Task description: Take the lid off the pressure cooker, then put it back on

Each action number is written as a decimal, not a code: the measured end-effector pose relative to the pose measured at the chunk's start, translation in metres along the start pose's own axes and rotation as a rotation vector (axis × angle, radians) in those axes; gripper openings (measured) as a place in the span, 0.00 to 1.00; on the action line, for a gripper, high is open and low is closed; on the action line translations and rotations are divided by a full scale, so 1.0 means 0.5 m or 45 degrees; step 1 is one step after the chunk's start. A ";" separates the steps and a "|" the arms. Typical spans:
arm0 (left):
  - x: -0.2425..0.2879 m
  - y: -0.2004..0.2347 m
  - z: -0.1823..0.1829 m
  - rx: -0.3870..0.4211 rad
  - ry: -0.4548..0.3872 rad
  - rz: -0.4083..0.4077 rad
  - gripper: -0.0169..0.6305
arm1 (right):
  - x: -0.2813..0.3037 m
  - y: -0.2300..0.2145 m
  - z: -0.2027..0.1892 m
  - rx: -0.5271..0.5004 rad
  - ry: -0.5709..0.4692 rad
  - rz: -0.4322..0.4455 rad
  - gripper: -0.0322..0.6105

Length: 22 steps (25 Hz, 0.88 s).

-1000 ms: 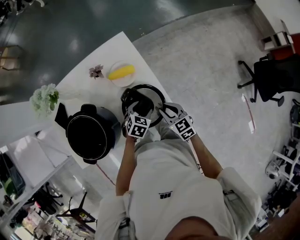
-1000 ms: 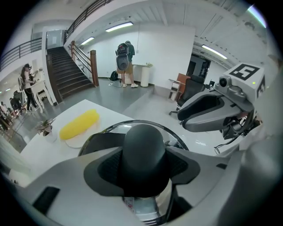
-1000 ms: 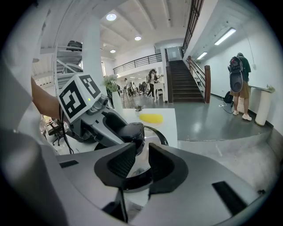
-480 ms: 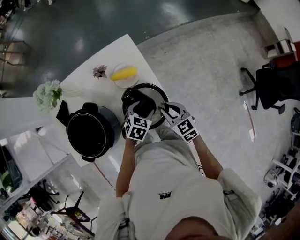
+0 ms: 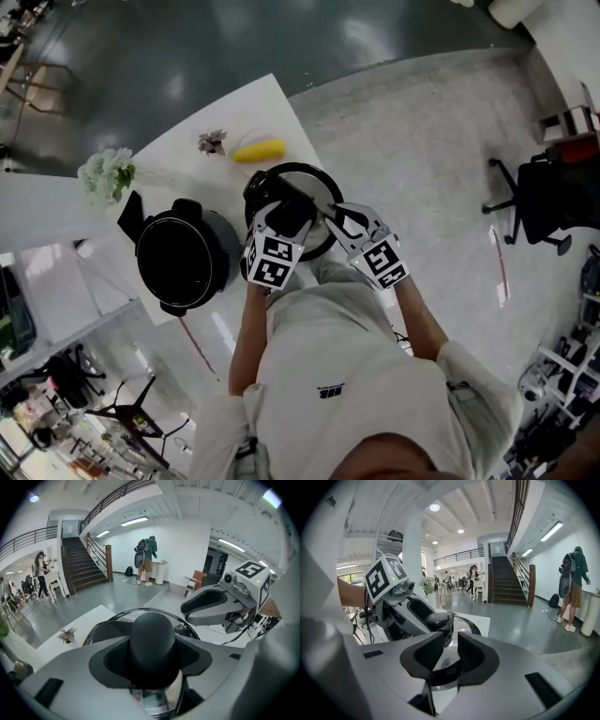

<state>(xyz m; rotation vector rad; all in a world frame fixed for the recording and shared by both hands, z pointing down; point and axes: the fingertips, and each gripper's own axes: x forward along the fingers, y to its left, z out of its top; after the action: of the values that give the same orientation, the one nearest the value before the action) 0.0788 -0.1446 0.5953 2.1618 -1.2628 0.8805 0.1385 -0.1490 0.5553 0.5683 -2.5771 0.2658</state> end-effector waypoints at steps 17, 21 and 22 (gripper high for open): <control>-0.144 0.045 0.113 -0.059 -0.076 0.157 0.47 | -0.015 0.025 0.181 -0.197 -0.117 0.204 0.20; -0.183 0.057 0.121 -0.086 -0.075 0.180 0.47 | -0.016 0.042 0.214 -0.229 -0.138 0.249 0.20; -0.194 0.061 0.121 -0.091 -0.078 0.185 0.47 | -0.015 0.048 0.222 -0.239 -0.142 0.258 0.20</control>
<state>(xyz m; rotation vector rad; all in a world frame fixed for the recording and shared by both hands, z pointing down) 0.0335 -0.1440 0.4858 2.0763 -1.4740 0.8181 0.0877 -0.1566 0.4539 0.2612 -2.7326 0.0587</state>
